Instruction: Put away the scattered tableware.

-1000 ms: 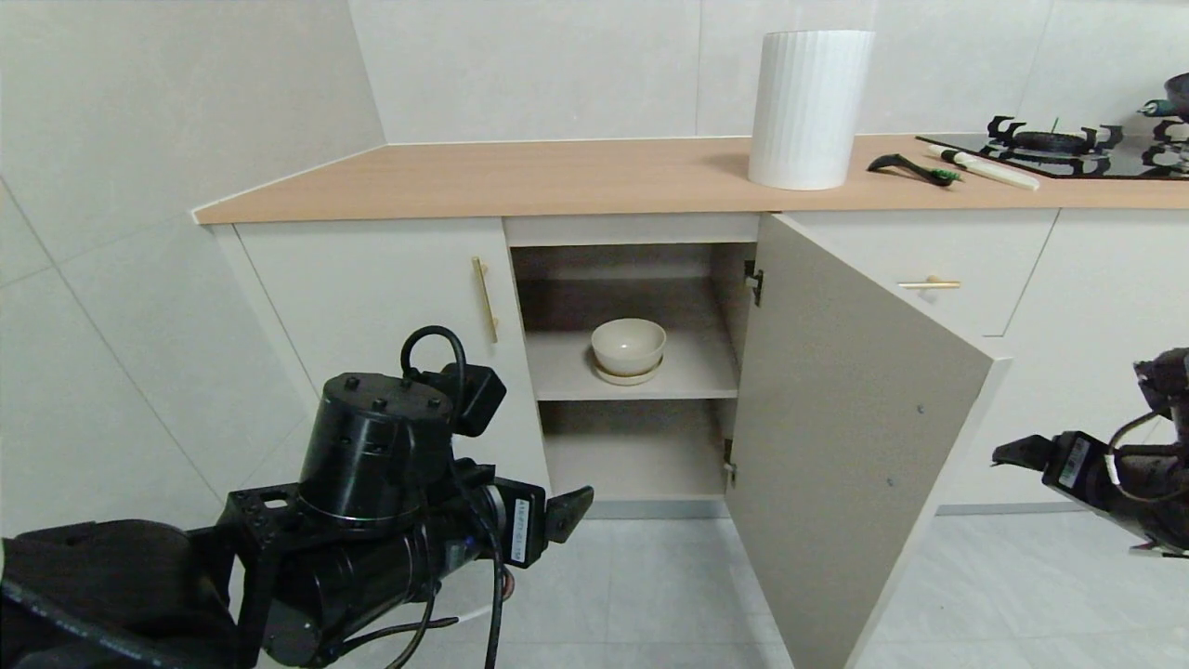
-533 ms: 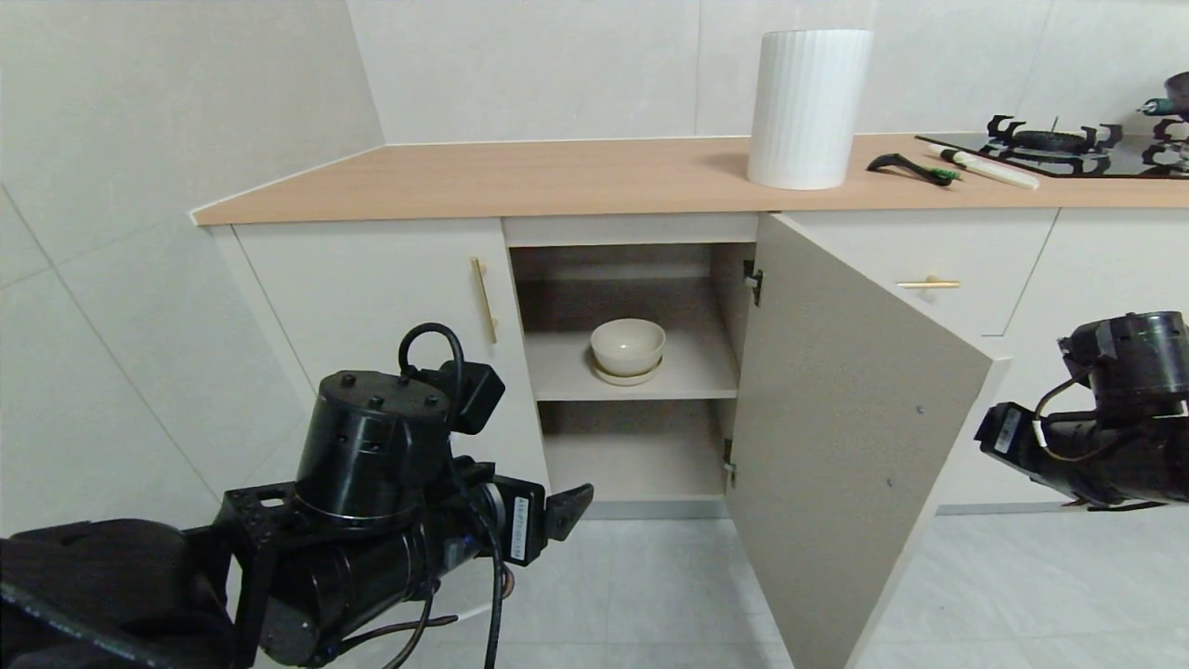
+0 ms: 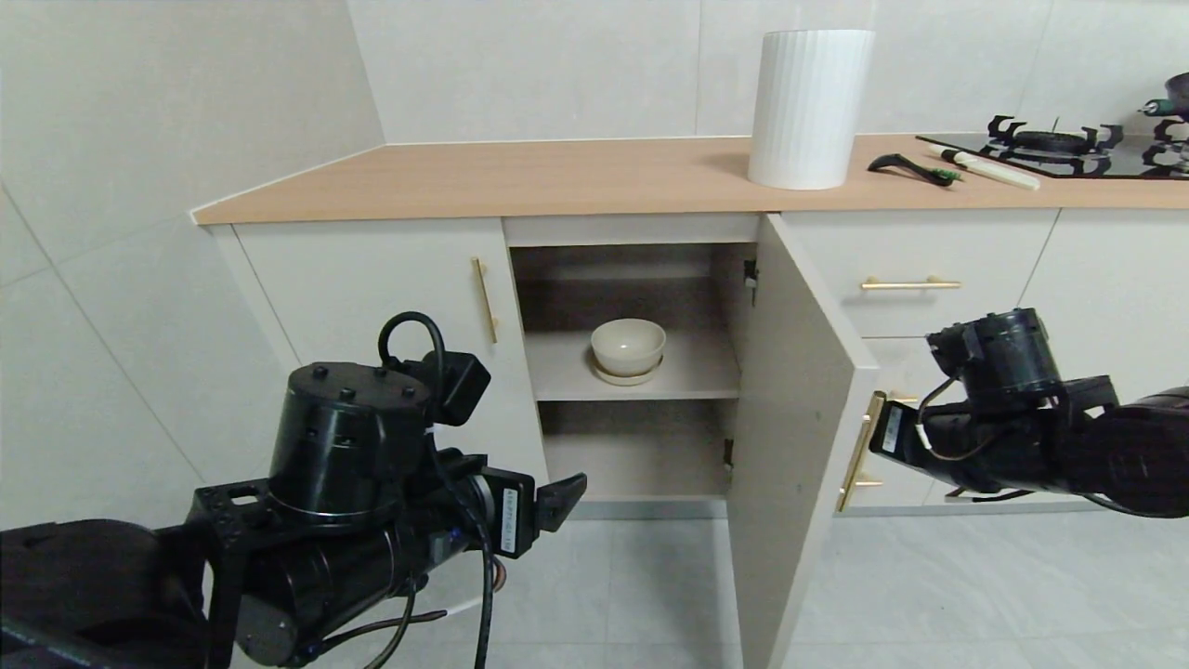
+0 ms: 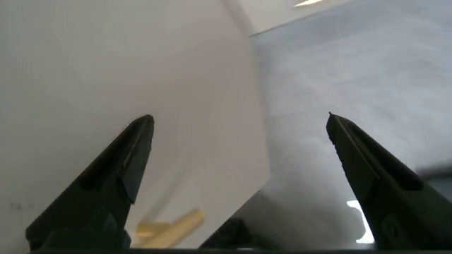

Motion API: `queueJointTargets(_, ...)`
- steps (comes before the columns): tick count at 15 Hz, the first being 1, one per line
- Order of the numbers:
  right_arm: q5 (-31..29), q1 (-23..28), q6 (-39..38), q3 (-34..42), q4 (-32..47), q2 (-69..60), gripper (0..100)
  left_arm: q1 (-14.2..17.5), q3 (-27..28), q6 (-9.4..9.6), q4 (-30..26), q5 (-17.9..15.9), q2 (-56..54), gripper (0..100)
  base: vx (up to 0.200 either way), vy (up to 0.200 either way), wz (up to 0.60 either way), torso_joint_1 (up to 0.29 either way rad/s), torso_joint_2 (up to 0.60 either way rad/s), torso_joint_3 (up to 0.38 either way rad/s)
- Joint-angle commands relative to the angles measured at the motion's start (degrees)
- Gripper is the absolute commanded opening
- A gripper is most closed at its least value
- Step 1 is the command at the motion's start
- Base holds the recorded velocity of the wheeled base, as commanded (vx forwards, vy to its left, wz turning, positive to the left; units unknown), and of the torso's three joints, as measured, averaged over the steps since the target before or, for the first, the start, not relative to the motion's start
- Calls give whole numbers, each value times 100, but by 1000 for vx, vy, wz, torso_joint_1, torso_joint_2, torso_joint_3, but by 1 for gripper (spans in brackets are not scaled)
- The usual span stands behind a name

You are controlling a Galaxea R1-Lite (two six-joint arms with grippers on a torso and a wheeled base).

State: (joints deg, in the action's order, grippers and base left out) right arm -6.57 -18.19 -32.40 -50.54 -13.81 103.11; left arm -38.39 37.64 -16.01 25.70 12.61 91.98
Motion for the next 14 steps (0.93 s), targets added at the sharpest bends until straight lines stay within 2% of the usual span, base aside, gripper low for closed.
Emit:
queueJointTargets(1, -2, -282, -3, -333, 1, 438, 100, 51, -29, -8, -3, 5, -163, 100, 0, 0, 0, 0, 0, 0)
queueJointTargets(3, 51, -668, 15, -870, 1, 930, 100, 200, -82, -8, -3, 14, -189, 100, 0, 0, 0, 0, 0, 0)
queueJointTargets(4, 51, -712, 23, -984, 1, 1010, 100, 235, -73, -8, -3, 14, -189, 100, 0, 0, 0, 0, 0, 0)
queueJointTargets(5, 51, -800, 32, -1511, 10, 1361, 100, 341, -55, -8, 5, 84, -224, 100, 0, 0, 0, 0, 0, 0)
queueJointTargets(7, 51, -844, 32, -2144, 28, 1765, 100, 350, -55, -8, 5, 119, -330, 100, 0, 0, 0, 0, 0, 0)
queueJointTargets(10, 121, -853, 32, -2663, 10, 2214, 100, 350, -55, 1, 5, 137, -435, 100, 0, 0, 0, 0, 0, 0)
queueJointTargets(12, 174, -888, 32, -3058, 10, 2468, 100, 350, -55, 1, 5, 278, -488, 100, 0, 0, 0, 0, 0, 0)
queueJointTargets(14, 174, -888, 23, -3111, 1, 2635, 100, 350, -64, 10, 5, 339, -470, 100, 0, 0, 0, 0, 0, 0)
